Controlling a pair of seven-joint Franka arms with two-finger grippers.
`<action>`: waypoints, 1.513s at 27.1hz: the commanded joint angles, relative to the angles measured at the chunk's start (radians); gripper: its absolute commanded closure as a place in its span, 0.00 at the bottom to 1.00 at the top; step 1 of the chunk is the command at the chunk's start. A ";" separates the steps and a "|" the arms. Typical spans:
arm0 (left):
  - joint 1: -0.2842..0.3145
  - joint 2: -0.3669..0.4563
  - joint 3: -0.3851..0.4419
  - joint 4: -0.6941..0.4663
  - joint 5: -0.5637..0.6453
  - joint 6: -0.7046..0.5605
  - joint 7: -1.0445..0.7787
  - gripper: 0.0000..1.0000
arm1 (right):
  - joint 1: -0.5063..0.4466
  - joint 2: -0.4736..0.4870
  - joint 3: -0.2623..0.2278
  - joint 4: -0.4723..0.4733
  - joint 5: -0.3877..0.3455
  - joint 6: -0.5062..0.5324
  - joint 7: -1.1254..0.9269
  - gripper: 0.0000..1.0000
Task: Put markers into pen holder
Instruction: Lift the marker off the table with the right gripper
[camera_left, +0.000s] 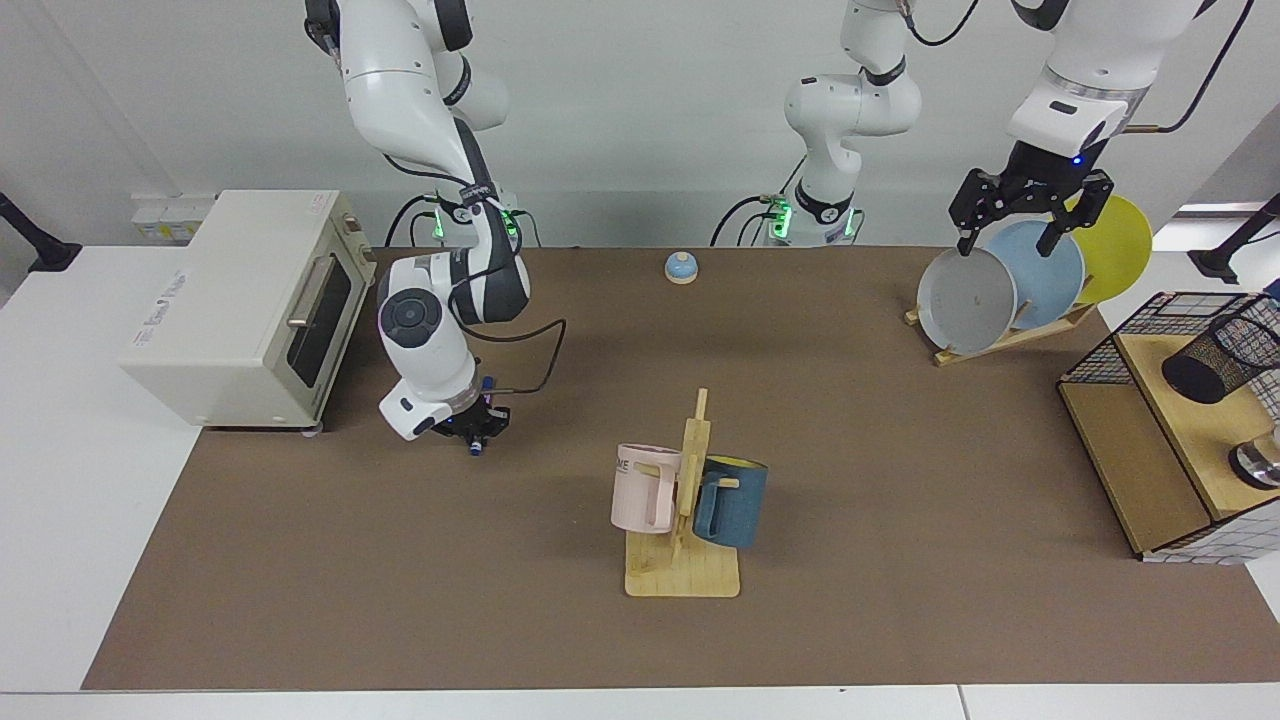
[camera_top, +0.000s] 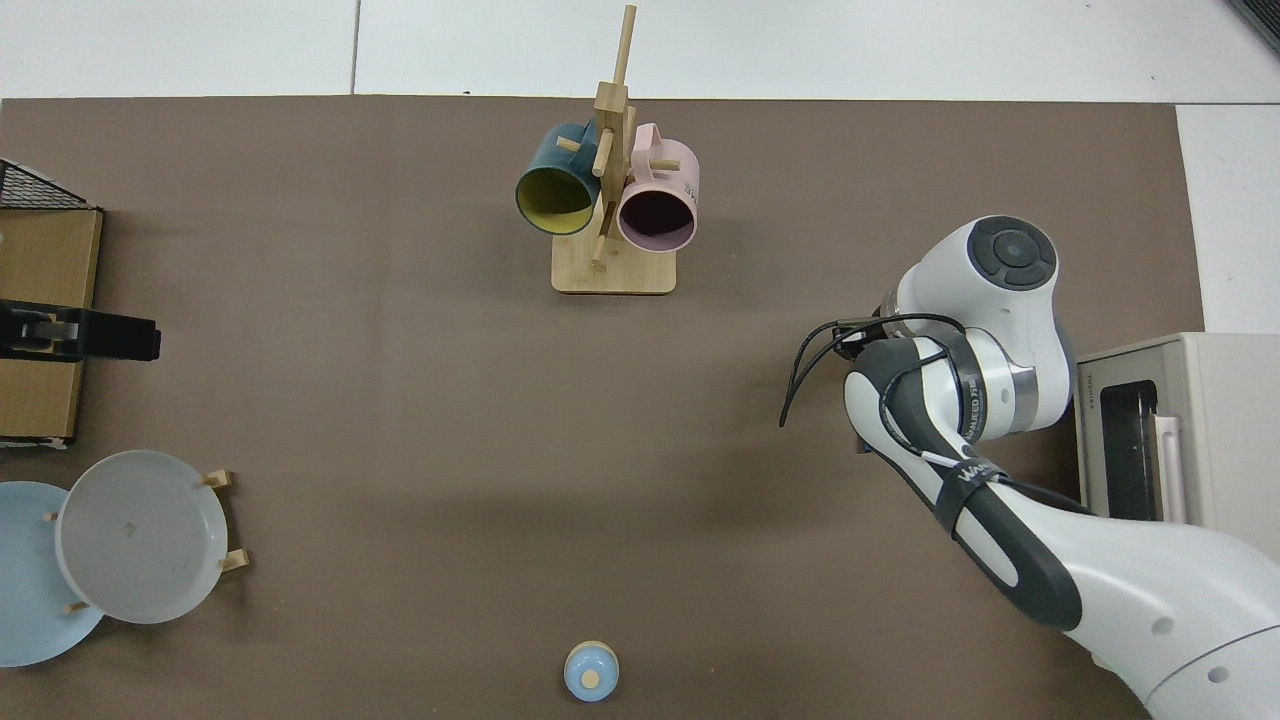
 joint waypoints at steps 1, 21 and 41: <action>0.005 -0.020 -0.005 -0.020 -0.001 0.005 -0.008 0.00 | 0.004 -0.007 0.006 0.014 0.000 0.013 0.028 1.00; 0.005 -0.020 -0.005 -0.020 -0.001 0.005 -0.008 0.00 | 0.037 -0.201 0.011 0.100 0.000 -0.191 0.045 1.00; 0.005 -0.020 -0.005 -0.020 -0.001 0.005 -0.008 0.00 | -0.006 -0.304 0.001 0.399 -0.053 -0.714 -0.108 1.00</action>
